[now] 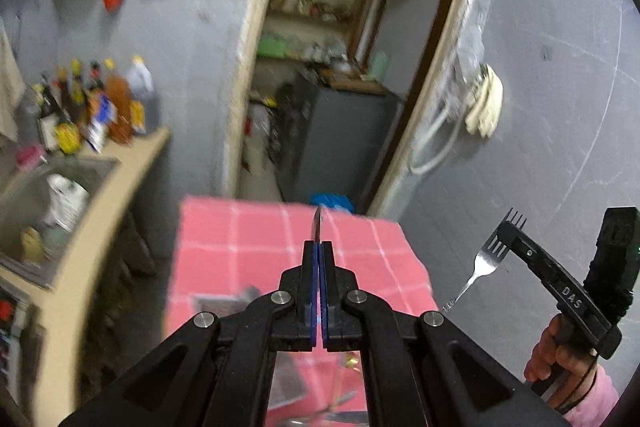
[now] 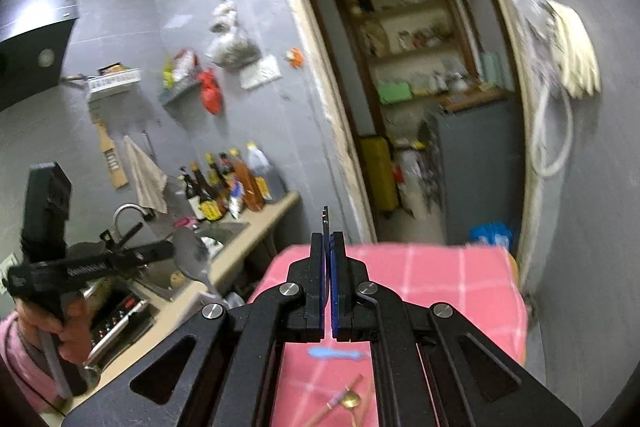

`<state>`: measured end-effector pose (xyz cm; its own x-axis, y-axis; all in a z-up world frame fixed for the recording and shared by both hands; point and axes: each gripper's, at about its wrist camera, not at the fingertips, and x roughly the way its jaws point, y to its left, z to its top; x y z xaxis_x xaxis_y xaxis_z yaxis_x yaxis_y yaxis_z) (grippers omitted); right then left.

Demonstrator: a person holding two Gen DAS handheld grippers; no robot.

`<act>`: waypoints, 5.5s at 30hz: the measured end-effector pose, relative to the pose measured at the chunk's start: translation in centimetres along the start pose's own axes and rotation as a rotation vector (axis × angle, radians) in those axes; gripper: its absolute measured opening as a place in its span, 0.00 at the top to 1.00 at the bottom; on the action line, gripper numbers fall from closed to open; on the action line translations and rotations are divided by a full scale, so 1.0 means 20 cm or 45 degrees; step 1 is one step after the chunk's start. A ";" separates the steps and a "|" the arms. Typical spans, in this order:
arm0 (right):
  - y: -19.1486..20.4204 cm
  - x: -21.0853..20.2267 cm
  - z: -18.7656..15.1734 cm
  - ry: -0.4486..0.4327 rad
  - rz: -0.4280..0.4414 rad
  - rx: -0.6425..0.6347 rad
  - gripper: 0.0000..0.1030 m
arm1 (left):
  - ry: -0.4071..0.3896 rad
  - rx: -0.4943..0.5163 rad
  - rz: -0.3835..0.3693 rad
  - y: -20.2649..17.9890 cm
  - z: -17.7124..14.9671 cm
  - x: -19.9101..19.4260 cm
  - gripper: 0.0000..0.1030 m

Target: Organize utensils

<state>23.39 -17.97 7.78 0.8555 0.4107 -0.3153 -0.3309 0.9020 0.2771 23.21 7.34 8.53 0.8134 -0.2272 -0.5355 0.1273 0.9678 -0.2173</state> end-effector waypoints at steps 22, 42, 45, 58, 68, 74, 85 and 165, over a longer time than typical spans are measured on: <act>0.49 0.47 -0.25 0.286 0.145 -0.315 0.98 | 0.120 0.015 0.181 0.26 -0.23 0.08 0.98; -0.03 0.10 -0.18 0.054 -0.033 0.065 0.10 | 0.043 -0.125 -0.037 0.18 -0.24 0.06 0.39; -0.18 0.01 -0.19 0.045 -0.123 0.095 0.04 | -0.054 -0.093 -0.068 0.05 -0.24 0.06 0.22; -0.70 -0.13 -0.58 0.334 -0.295 0.371 0.03 | 0.252 0.052 -0.188 -0.37 -0.37 0.51 0.22; -0.74 -0.06 -1.02 0.542 -0.148 0.532 0.11 | 0.509 0.083 -0.162 -0.45 -0.62 0.73 0.22; -0.71 0.08 -1.17 0.624 -0.037 0.600 0.42 | 0.682 0.073 -0.106 -0.41 -0.75 0.85 0.44; -0.69 0.29 -1.31 0.710 0.068 0.681 0.65 | 0.881 -0.012 -0.023 -0.30 -0.86 1.03 0.64; -0.84 0.27 -1.26 0.602 -0.001 0.771 0.96 | 1.037 -0.279 -0.074 -0.42 -0.81 1.38 0.91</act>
<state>23.57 -27.61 -21.57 0.5493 0.5463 -0.6323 0.0616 0.7282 0.6826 35.43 -8.86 -17.65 0.1352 -0.3647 -0.9213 -0.0249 0.9283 -0.3711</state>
